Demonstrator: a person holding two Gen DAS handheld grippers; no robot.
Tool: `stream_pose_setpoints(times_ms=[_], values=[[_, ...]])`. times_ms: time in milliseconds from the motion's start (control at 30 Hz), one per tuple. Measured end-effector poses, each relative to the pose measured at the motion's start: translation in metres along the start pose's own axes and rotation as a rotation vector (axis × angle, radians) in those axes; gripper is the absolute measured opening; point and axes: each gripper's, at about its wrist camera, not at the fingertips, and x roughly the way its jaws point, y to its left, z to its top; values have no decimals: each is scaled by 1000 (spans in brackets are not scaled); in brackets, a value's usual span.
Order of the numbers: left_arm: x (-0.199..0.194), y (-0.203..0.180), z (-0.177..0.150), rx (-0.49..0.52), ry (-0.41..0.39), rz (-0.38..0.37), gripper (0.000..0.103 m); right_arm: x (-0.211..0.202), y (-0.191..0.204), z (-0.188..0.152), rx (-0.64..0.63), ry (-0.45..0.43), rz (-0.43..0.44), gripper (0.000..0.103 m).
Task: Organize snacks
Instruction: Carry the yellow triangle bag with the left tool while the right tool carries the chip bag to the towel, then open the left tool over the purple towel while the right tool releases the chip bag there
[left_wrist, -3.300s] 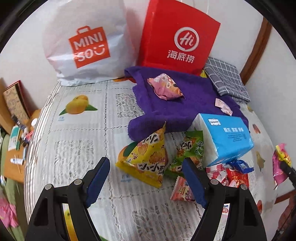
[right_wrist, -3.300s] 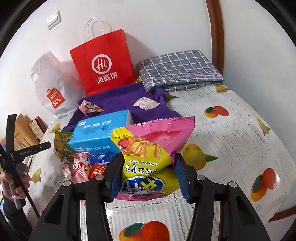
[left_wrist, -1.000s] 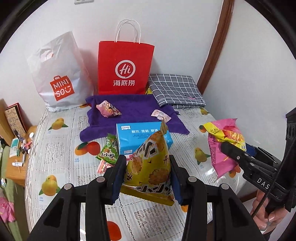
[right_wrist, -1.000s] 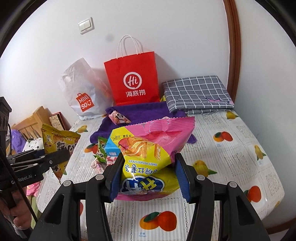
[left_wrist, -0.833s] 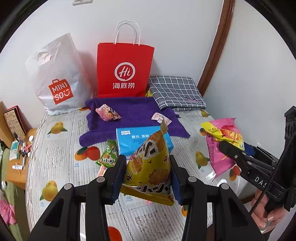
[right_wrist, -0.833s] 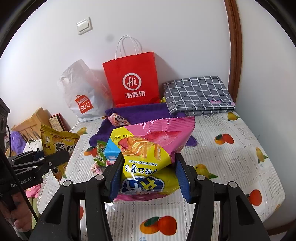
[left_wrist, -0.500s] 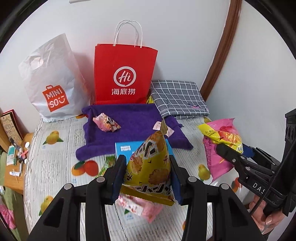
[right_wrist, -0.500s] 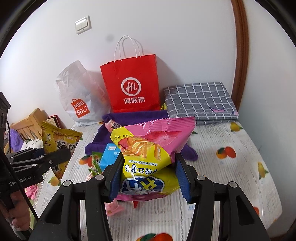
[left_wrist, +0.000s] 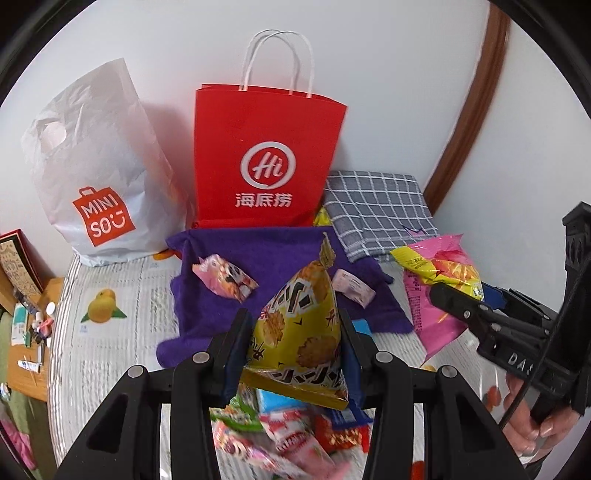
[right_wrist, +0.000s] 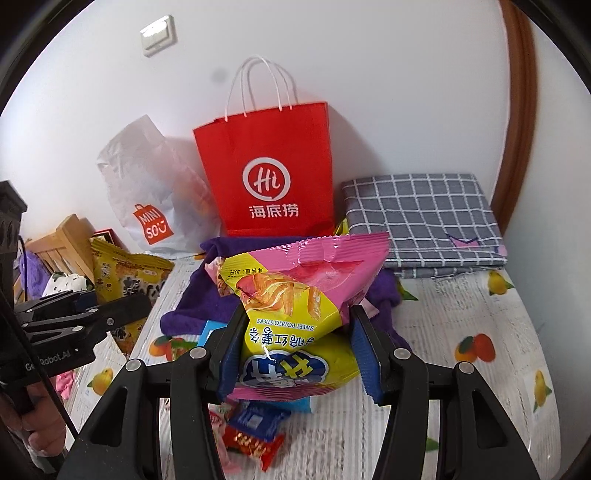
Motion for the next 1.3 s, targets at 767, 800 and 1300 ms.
stream_pose_setpoints(times_ms=[767,800,1300], values=[[91,69,32,-94,116,122,43,112,-25,51,-17,85,42,54],[94,71,32,-98,122,126,43,117,-26,50,-16,94,43,54],[151,92,19,-157,230,165,43,180,-45,26,7,225,49,54]])
